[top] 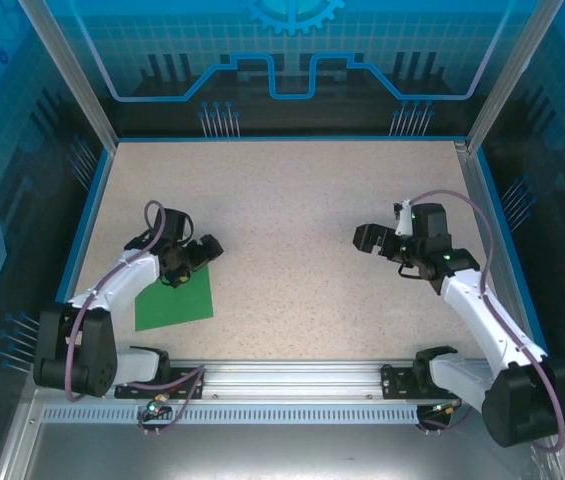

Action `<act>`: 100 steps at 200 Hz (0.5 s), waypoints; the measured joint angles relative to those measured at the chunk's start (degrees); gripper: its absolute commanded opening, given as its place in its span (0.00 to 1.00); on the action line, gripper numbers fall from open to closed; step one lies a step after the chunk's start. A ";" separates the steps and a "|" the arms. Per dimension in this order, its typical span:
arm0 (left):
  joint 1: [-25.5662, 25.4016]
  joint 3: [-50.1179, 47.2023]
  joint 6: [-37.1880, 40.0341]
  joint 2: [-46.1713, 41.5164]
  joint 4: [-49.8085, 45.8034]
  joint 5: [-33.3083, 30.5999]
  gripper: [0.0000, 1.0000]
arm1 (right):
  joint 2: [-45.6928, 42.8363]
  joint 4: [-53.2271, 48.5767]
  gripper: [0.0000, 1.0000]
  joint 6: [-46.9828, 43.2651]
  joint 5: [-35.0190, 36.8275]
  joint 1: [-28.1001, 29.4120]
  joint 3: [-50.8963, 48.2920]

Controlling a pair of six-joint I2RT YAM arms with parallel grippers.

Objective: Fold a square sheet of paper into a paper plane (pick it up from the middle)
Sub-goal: Move the square sheet of paper to the center of the table.

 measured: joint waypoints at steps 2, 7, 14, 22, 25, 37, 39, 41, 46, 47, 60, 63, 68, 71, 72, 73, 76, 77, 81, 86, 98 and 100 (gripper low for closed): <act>-0.11 -0.11 -0.15 -0.09 -0.09 -0.17 0.99 | 0.33 -0.02 0.99 0.00 0.07 0.24 0.07; -0.26 -0.48 -0.57 -0.24 -0.22 -0.48 0.99 | 1.05 -0.20 0.99 0.04 0.02 0.76 0.28; -0.44 -1.14 -1.25 -0.39 -0.33 -0.92 0.99 | 2.43 -0.57 0.99 0.22 0.04 1.70 0.74; -0.52 -1.77 -1.66 -0.35 -0.39 -1.05 0.99 | 3.80 -0.81 0.99 0.26 0.07 2.64 1.33; -0.55 -1.99 -1.84 -0.33 -0.39 -1.11 0.99 | 4.31 -0.96 0.99 0.31 0.09 2.97 1.57; -1.16 -2.51 -2.62 0.20 -0.39 -1.27 0.99 | 6.36 -1.05 0.99 0.46 0.31 4.22 2.62; -1.33 -2.54 -2.67 0.37 -0.35 -1.22 0.99 | 6.69 -1.05 0.99 0.50 0.35 4.39 2.84; -1.53 -2.54 -2.82 0.61 -0.33 -1.25 0.99 | 7.08 -1.03 0.99 0.57 0.39 4.63 3.02; -2.03 -2.54 -3.02 1.11 -0.22 -1.22 0.99 | 7.78 -1.05 0.99 0.61 0.50 5.05 3.45; -2.12 -2.54 -3.04 1.22 -0.15 -1.22 0.99 | 8.07 -1.05 0.99 0.63 0.46 5.20 3.63; -3.74 -2.51 -3.56 3.28 0.24 -1.16 0.99 | 10.23 -1.01 0.99 0.66 0.94 6.49 4.87; -4.09 -2.54 -3.74 3.74 0.33 -1.16 0.99 | 10.71 -0.98 0.99 0.63 1.14 6.84 5.14; -4.68 -2.54 -4.22 4.66 0.63 -0.96 0.99 | 11.43 -1.05 0.99 0.66 1.38 7.30 5.55; -4.96 -2.54 -4.44 5.14 0.83 -0.87 0.99 | 11.87 -1.16 0.99 0.70 1.64 7.61 5.81; -5.03 -2.54 -4.48 5.25 0.87 -0.81 0.99 | 11.98 -1.18 0.99 0.68 1.70 7.69 5.90; -5.16 -2.54 -4.57 5.49 1.07 -0.74 0.99 | 12.20 -1.20 0.99 0.68 1.79 7.85 6.01; -5.51 -2.54 -4.81 5.97 1.29 -0.66 0.99 | 12.63 -1.25 0.99 0.68 1.99 8.11 6.32; -5.57 -2.54 -4.83 6.08 1.33 -0.70 0.99 | 12.72 -1.27 0.99 0.70 2.01 8.17 6.36; -6.03 -2.51 -5.16 6.62 1.60 -0.81 0.99 | 13.22 -1.27 0.99 0.72 2.19 8.48 6.71; -6.32 -2.43 -5.62 6.86 1.73 -1.01 0.99 | 13.84 -1.36 0.99 0.83 2.54 8.90 7.19; -7.37 -2.16 -7.02 7.39 2.73 -1.03 0.99 | 14.88 -1.57 0.99 0.90 3.39 9.51 8.07; -7.58 -2.03 -7.28 7.54 2.99 -0.98 0.99 | 15.04 -1.64 0.99 0.90 3.54 9.62 8.17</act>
